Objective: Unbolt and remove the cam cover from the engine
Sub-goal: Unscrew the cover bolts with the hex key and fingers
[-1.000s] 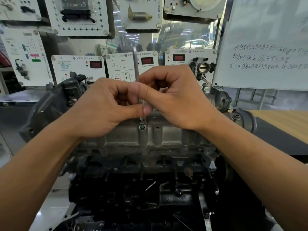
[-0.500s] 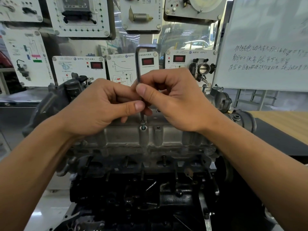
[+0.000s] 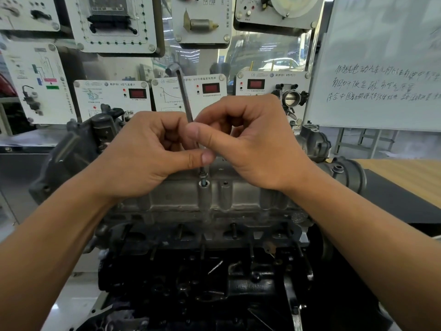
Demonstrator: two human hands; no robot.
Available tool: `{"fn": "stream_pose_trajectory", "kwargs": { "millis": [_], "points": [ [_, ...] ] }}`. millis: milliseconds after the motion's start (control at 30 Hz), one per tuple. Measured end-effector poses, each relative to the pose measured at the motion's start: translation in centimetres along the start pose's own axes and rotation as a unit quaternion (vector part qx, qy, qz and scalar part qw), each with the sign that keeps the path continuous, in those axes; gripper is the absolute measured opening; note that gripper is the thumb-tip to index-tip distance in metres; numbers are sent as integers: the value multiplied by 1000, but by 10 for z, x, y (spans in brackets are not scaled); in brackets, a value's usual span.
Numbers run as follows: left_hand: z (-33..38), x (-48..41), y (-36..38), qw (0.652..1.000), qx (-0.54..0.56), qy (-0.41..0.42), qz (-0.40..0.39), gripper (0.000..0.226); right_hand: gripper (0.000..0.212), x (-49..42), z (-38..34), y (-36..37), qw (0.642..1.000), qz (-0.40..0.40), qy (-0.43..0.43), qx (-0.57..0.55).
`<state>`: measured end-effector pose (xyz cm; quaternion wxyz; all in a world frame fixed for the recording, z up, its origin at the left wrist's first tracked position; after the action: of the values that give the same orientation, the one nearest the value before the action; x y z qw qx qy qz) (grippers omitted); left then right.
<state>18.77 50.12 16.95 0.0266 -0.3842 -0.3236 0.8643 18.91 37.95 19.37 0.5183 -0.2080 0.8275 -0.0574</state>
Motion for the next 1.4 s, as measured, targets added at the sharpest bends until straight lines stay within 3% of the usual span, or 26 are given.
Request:
{"fn": "stream_pose_trajectory", "kwargs": {
  "millis": [267, 500, 633, 767, 967, 1200, 1400],
  "points": [
    [3, -1, -1, 1000, -22, -6, -1, 54, 9, 1, 0, 3, 1000, -21, 19, 7],
    [3, 2, 6, 998, 4, 14, -67, 14, 6, 3, 3, 6, 998, -48, 41, 11],
    [4, 3, 8, 996, 14, 15, -85, 17, 7, 2, 4, 5, 998, -51, 43, -1],
    [6, 2, 6, 999, 14, 7, -42, 9, 11, 2, 1, 4, 999, -29, 33, -17],
    [1, 1, 3, 1000, -6, -4, 4, 32, 16, 1, 6, -1, 999, -1, 39, -20],
    [1, 3, 7, 999, 2, -11, -51, 23, 30, -1, 2, 7, 999, -43, 22, -7],
    [5, 5, 8, 995, 18, -9, -95, 22, 31, 1, 5, 11, 996, -75, 40, -9]
  ]
}}
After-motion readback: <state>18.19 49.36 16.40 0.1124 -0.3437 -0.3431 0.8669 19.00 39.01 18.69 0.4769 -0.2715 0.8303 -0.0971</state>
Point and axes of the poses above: each hand's wrist, its own x-axis away from the middle knuckle, its own y-axis out of the palm, z = x × y, the point moved 9 cm from there along -x, towards the middle knuckle, and after that the axes turned 10 degrees about -x, right-handed, at the moved point
